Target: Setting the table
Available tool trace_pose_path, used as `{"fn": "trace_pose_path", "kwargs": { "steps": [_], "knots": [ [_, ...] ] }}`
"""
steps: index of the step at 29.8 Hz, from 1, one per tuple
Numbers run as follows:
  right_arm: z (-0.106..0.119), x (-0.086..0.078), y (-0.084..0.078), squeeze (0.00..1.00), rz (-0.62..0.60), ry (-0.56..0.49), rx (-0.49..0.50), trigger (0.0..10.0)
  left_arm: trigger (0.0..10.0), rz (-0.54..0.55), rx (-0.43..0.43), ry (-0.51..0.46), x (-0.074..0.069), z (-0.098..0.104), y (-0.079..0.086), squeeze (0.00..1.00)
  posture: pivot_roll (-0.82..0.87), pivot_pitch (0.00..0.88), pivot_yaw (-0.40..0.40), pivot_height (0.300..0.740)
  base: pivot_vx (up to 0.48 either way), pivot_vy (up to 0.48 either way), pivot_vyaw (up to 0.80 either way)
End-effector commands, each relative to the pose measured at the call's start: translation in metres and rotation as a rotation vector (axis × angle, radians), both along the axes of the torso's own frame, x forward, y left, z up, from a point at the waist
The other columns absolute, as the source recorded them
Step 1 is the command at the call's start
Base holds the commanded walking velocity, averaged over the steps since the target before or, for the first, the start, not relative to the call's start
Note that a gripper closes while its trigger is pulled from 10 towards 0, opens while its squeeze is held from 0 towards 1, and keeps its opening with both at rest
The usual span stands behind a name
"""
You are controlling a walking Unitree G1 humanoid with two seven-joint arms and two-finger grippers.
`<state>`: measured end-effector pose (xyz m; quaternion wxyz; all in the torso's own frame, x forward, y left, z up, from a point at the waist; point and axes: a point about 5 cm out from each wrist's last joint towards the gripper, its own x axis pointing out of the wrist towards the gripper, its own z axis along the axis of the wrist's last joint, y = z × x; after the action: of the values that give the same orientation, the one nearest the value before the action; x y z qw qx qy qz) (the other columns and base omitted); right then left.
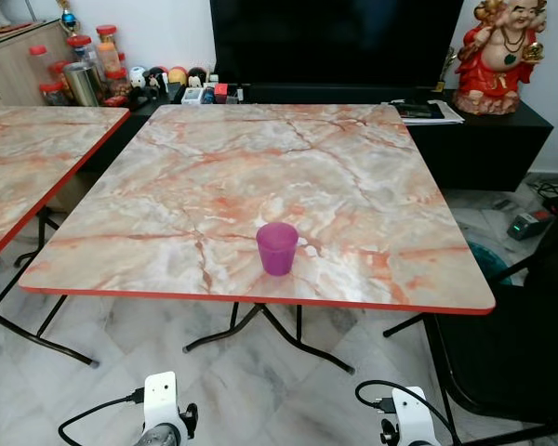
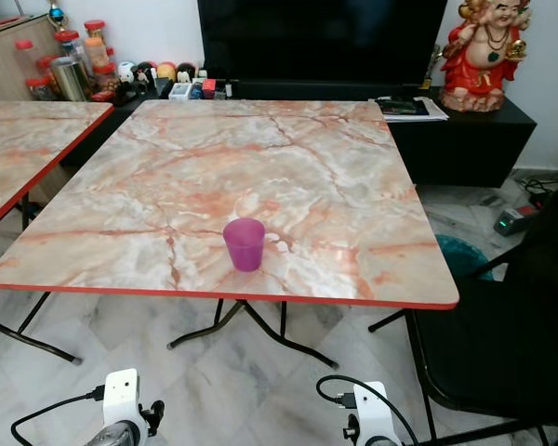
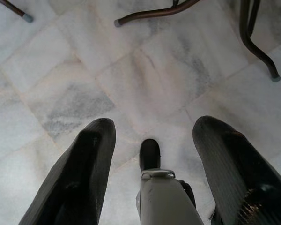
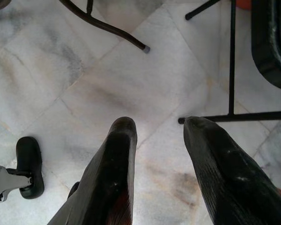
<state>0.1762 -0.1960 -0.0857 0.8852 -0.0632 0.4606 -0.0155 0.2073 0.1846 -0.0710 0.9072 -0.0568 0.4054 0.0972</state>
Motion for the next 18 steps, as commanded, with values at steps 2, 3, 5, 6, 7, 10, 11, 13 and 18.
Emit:
{"fn": "trace_pose_path", "kwargs": {
  "steps": [2,3,5,6,7,10,11,13,18],
  "knots": [
    [0.0014,0.0026,-0.0006,0.0,0.001,-0.009,0.003,10.0,10.0,0.001,0.0,0.012,-0.0036,-0.0021,-0.0007,0.0,-0.07,0.0,0.012,0.74,0.0,-0.304,0.0],
    [0.0014,0.0026,-0.0005,0.0,0.001,-0.01,0.004,10.0,10.0,0.0,0.0,0.012,-0.0037,-0.0022,-0.0006,0.0,-0.07,0.0,0.012,0.74,0.0,-0.304,0.0],
    [0.0013,0.0023,-0.0005,0.0,0.002,-0.009,0.005,10.0,10.0,-0.001,0.0,0.012,-0.004,-0.0024,-0.0006,0.0,-0.07,0.0,0.011,0.74,0.0,-0.304,0.0],
    [0.0012,0.0021,-0.0007,0.0,0.004,-0.008,0.004,10.0,10.0,0.0,-0.001,0.013,-0.0044,-0.0026,-0.0006,0.0,-0.07,0.0,0.012,0.74,0.0,-0.304,0.0],
    [0.0011,0.0019,-0.0008,0.0,0.004,-0.007,0.004,10.0,10.0,0.001,-0.001,0.013,-0.0046,-0.0027,-0.0006,0.0,-0.07,0.0,0.012,0.74,0.0,-0.304,0.0],
    [0.0009,0.0013,-0.001,0.0,0.003,-0.006,0.002,10.0,10.0,0.0,-0.001,0.014,-0.0052,-0.0029,-0.0003,0.0,-0.08,0.0,0.014,0.74,0.0,-0.303,0.0],
    [0.0009,0.0013,-0.001,0.0,0.003,-0.006,0.002,10.0,10.0,0.0,-0.001,0.014,-0.0052,-0.0029,-0.0003,0.0,-0.08,0.0,0.014,0.74,0.0,-0.304,0.0],
    [0.0007,0.0008,-0.0011,0.0,0.004,-0.005,0.001,10.0,10.0,-0.002,0.0,0.016,-0.0057,-0.0032,-0.0004,0.0,-0.07,0.0,0.011,0.74,0.0,-0.304,0.0],
    [0.0002,-0.0003,-0.0016,0.0,0.021,0.002,-0.001,10.0,10.0,-0.006,0.002,0.019,-0.0068,-0.0039,-0.0011,0.0,-0.07,0.0,0.006,0.74,0.0,-0.302,0.0]
  ]
}}
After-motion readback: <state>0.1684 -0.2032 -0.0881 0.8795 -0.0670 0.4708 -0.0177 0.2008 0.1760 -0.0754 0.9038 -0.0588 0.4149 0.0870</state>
